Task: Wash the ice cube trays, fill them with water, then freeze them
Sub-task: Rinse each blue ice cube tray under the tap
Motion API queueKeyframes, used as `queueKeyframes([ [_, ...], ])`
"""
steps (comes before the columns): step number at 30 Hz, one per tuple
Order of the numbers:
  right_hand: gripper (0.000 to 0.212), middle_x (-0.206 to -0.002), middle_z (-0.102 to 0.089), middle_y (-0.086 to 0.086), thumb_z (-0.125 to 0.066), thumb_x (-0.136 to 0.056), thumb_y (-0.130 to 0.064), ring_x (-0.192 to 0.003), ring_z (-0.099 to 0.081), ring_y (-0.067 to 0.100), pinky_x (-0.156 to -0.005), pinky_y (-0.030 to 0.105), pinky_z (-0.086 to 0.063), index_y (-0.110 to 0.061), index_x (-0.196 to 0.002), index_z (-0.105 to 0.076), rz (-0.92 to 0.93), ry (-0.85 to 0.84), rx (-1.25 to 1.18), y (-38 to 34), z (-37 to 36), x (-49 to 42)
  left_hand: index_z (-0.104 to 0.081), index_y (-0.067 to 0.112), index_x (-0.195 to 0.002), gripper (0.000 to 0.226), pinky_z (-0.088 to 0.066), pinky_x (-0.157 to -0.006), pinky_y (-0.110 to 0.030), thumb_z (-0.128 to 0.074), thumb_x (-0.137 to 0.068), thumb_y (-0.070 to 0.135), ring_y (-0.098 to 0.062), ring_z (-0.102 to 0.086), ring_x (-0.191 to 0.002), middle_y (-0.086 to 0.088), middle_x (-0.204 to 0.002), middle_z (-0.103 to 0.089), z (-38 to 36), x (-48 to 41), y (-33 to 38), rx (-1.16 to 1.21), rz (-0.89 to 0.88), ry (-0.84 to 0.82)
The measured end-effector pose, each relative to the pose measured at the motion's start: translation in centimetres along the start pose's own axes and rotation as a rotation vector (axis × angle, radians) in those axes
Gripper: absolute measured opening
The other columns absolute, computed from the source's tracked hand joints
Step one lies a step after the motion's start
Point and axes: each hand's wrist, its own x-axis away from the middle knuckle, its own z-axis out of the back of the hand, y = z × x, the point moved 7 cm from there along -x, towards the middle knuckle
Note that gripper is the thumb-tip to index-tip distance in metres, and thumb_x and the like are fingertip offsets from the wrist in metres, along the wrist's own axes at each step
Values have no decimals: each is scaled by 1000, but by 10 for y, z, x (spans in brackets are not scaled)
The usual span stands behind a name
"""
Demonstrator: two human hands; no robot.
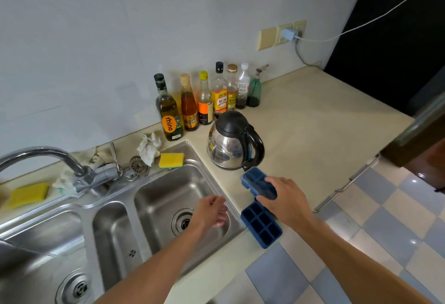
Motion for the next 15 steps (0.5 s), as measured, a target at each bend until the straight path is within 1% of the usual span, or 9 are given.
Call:
queueKeyframes([
  [2, 54, -120, -63, -9, -67, -88, -50, -108, -52, 12, -88, 32, -47, -26, -135, -55, 39, 7, -60, -32, -1, -1, -66, 6, -107, 29, -53, -58, -25, -56, -103, 32, -21, -67, -71, -10, -91, -69, 12, 3, 2, 102, -18, -8],
  [4, 55, -116, -63, -9, -69, -87, -51, -106, -55, 12, -90, 34, -48, -25, -134, -57, 88, -6, -118, -71, -8, -5, -68, 10, -103, 37, -55, -60, -28, -54, -101, 45, -22, -68, -73, -10, -88, -71, 30, 10, 2, 197, -33, 4],
  [5, 57, -118, -64, -9, -70, -86, -52, -107, -56, 11, -91, 33, -49, -24, -135, -57, 112, -27, -151, -92, -14, -7, -69, 12, -104, 44, -57, -64, -31, -51, -100, 52, -23, -71, -75, -8, -90, -74, 42, 14, 1, 231, -39, 11],
  [7, 61, -121, -65, -9, -71, -85, -54, -106, -59, 7, -92, 30, -49, -25, -137, -57, 166, -81, -205, -136, -30, -7, -70, 17, -111, 58, -61, -78, -40, -45, -96, 67, -26, -75, -88, -6, -99, -77, 69, 24, -2, 285, -38, 31],
  [8, 62, -120, -66, -11, -70, -84, -57, -104, -60, 6, -91, 29, -50, -27, -136, -57, 198, -105, -220, -158, -39, -5, -71, 20, -113, 64, -60, -84, -44, -42, -93, 73, -28, -75, -95, -7, -103, -77, 84, 30, -4, 326, -33, 49],
  [10, 63, -116, -69, -13, -65, -80, -65, -98, -63, 4, -84, 24, -52, -30, -133, -59, 269, -161, -241, -200, -58, 0, -71, 24, -115, 72, -58, -91, -49, -41, -85, 82, -30, -74, -101, -9, -107, -77, 114, 46, -6, 417, -25, 104],
  [12, 66, -109, -71, -16, -59, -76, -70, -91, -65, 2, -75, 20, -51, -32, -129, -60, 318, -216, -281, -235, -76, 7, -71, 24, -117, 76, -59, -88, -49, -38, -82, 82, -28, -74, -102, -10, -109, -77, 143, 63, -10, 483, -17, 185],
  [14, 64, -99, -71, -17, -59, -74, -71, -87, -68, 1, -75, 23, -56, -34, -126, -61, 343, -284, -336, -264, -94, 12, -70, 25, -119, 71, -60, -81, -44, -32, -90, 77, -24, -74, -102, -7, -111, -77, 169, 82, -17, 542, -2, 257],
  [15, 63, -96, -71, -18, -58, -74, -71, -85, -68, -1, -76, 24, -58, -34, -124, -62, 361, -322, -355, -277, -104, 14, -69, 26, -119, 68, -60, -81, -43, -29, -94, 75, -22, -74, -102, -6, -112, -77, 181, 91, -22, 570, 7, 294],
])
